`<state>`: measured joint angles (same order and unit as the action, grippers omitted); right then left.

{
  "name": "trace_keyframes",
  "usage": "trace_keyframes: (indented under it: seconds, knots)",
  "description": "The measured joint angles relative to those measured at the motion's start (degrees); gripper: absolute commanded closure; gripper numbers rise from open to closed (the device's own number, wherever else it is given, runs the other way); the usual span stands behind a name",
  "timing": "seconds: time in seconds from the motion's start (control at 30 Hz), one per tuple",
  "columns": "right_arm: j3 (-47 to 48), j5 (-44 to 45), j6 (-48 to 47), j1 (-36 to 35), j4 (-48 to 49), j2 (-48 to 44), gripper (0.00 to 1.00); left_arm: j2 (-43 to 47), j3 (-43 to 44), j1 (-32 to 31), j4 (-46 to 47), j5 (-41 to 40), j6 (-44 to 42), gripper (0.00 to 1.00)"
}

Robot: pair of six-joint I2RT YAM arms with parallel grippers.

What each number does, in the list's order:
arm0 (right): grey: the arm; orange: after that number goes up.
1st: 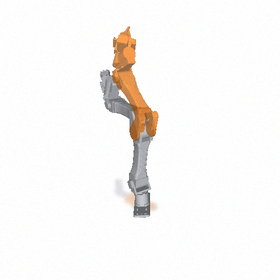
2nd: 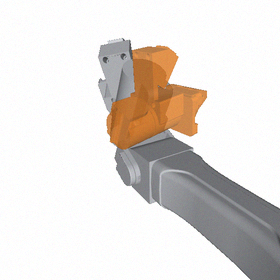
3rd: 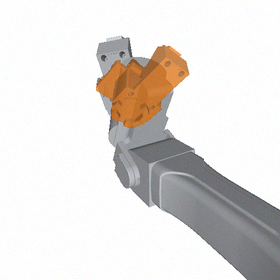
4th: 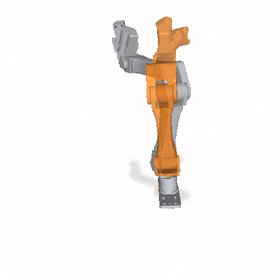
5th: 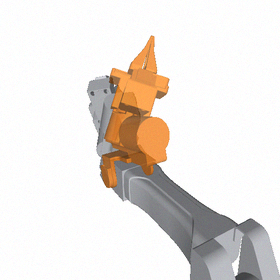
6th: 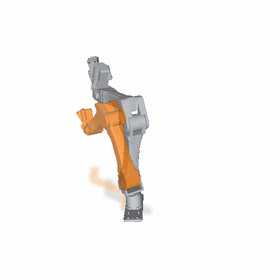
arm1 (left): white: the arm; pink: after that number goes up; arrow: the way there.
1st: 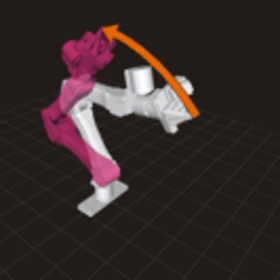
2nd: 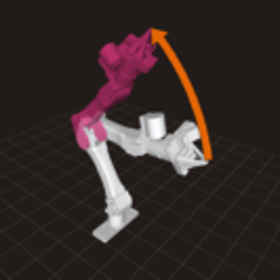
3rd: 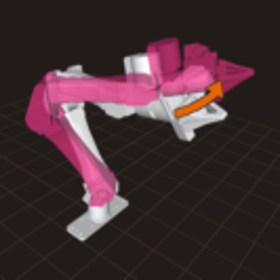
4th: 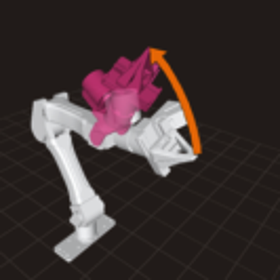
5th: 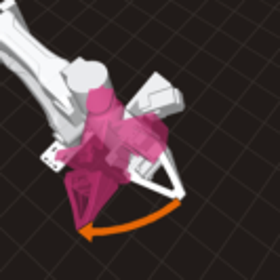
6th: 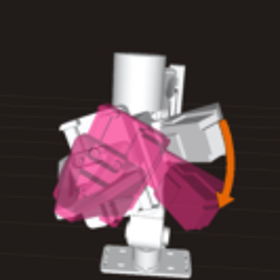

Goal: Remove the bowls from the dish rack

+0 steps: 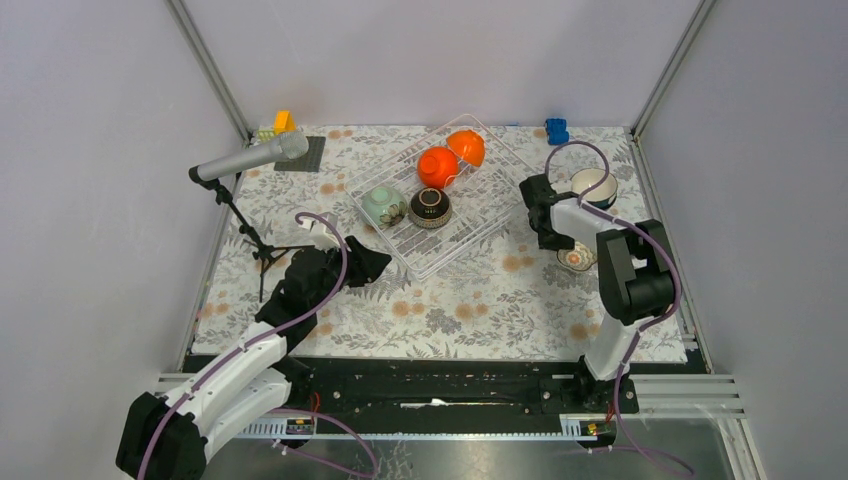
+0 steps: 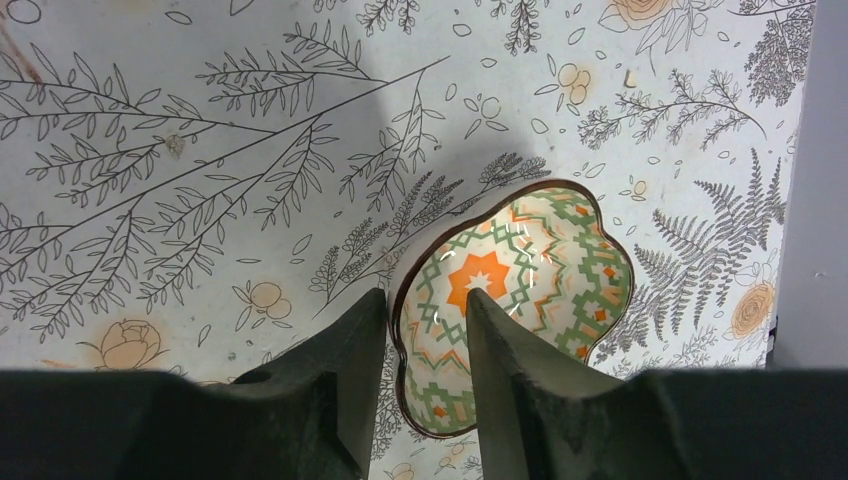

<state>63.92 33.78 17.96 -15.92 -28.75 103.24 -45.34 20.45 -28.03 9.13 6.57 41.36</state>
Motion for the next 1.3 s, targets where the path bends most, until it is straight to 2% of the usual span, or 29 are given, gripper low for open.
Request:
trace_keyframes:
  seconds: [0.2, 0.33, 0.5, 0.6, 0.67, 0.8, 0.93, 1.13, 1.2, 1.3]
  knots:
    - [0.00, -1.44, -0.04, 0.17, -0.17, -1.16, 0.46, 0.68, 0.00, 0.00, -0.50, -0.61, -0.85, 0.53]
    - [0.00, -5.27, -0.85, 0.17, -0.35, -6.99, 0.42, 0.61, -0.02, 0.00, -0.48, -0.87, -0.85, 0.53]
    - [0.11, -17.09, -2.75, 0.11, 1.46, -17.20, 0.35, -0.94, -0.09, 0.00, 0.00, -1.20, -0.81, 0.52]
    - [0.48, -25.75, -3.30, -0.85, 4.33, -21.05, 0.34, -2.47, -0.42, 0.00, 1.16, -1.66, -0.37, 0.46]
    - [1.25, -29.77, -3.45, -2.67, 6.19, -21.62, 0.29, -3.61, -0.42, -0.02, 1.81, -2.16, 0.11, 0.38]
    - [5.27, -34.45, -4.44, -8.09, 8.55, -19.28, 0.26, -5.44, -0.42, -0.17, 2.58, -4.96, 1.20, 0.25]
    - [11.85, -34.67, -6.43, -10.60, 10.36, -13.55, 0.24, -6.71, -0.11, -0.26, 2.62, -7.61, 1.79, 0.23]
    - [23.04, -29.51, -11.30, -10.58, 13.33, -2.91, 0.11, -11.50, 2.62, -0.44, 2.80, -9.84, 1.73, 0.23]
    - [25.14, -28.24, -14.25, -10.58, 15.04, -0.11, 0.01, -12.98, 3.41, -0.44, 3.06, -10.21, 1.75, 0.23]
    - [26.34, -26.77, -20.13, -10.58, 17.51, 3.26, 0.00, -15.04, 4.44, -0.44, 3.19, -10.64, 1.73, 0.23]
